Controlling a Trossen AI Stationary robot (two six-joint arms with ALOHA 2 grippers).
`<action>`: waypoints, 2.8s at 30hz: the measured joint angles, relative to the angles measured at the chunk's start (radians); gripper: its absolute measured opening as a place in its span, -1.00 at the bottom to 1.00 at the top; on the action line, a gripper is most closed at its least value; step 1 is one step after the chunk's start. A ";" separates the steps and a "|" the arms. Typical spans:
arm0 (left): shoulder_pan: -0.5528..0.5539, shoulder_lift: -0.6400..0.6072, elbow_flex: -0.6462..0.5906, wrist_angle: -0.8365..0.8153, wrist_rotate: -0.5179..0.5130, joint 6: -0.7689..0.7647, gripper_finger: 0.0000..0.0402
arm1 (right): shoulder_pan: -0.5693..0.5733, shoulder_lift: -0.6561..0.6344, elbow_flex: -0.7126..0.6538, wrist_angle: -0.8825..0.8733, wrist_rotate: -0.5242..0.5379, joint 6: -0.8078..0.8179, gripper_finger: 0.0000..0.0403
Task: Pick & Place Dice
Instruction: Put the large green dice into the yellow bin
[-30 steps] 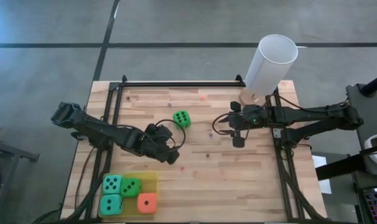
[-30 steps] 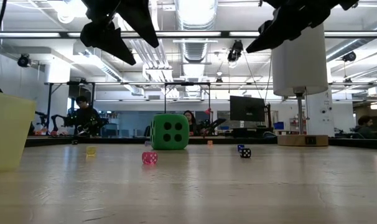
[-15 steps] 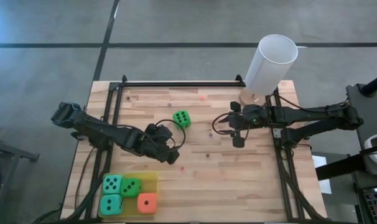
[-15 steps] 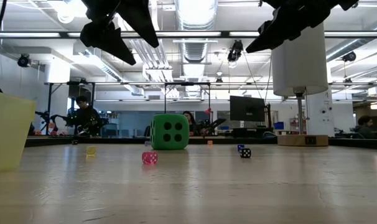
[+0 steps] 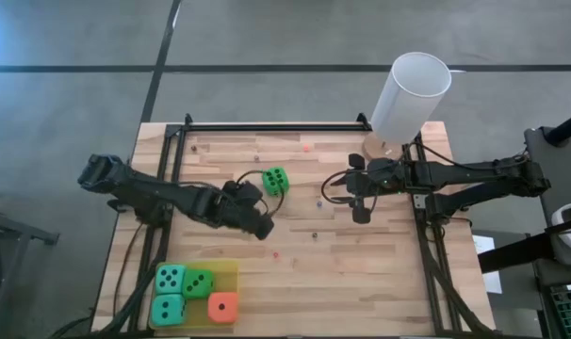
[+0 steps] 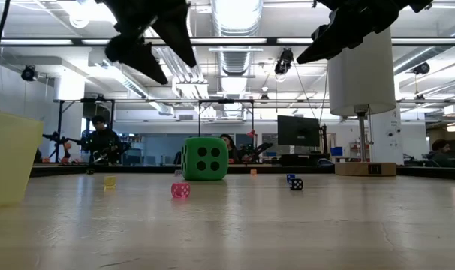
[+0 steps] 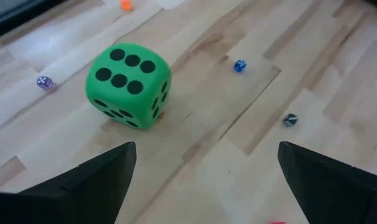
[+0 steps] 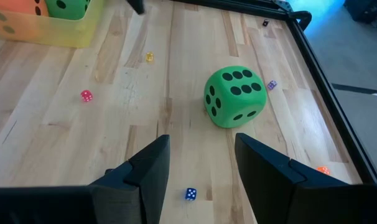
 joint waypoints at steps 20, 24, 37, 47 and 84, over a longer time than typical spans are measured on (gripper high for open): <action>0.449 0.061 0.012 0.055 0.424 0.565 0.97 | 0.000 0.000 0.000 0.001 0.000 0.000 -0.11; 0.468 0.090 0.035 0.057 0.423 0.707 0.99 | 0.000 0.001 0.000 0.001 0.000 0.000 -0.11; 0.502 0.202 0.060 0.116 0.458 0.793 0.99 | 0.000 0.001 0.000 0.002 0.000 0.000 -0.11; 0.523 0.229 0.050 0.149 0.458 0.790 0.99 | 0.000 0.001 0.000 0.001 0.000 0.000 -0.11; 0.510 0.270 0.116 0.033 0.430 0.836 0.99 | 0.000 0.001 0.000 0.001 0.000 0.000 -0.11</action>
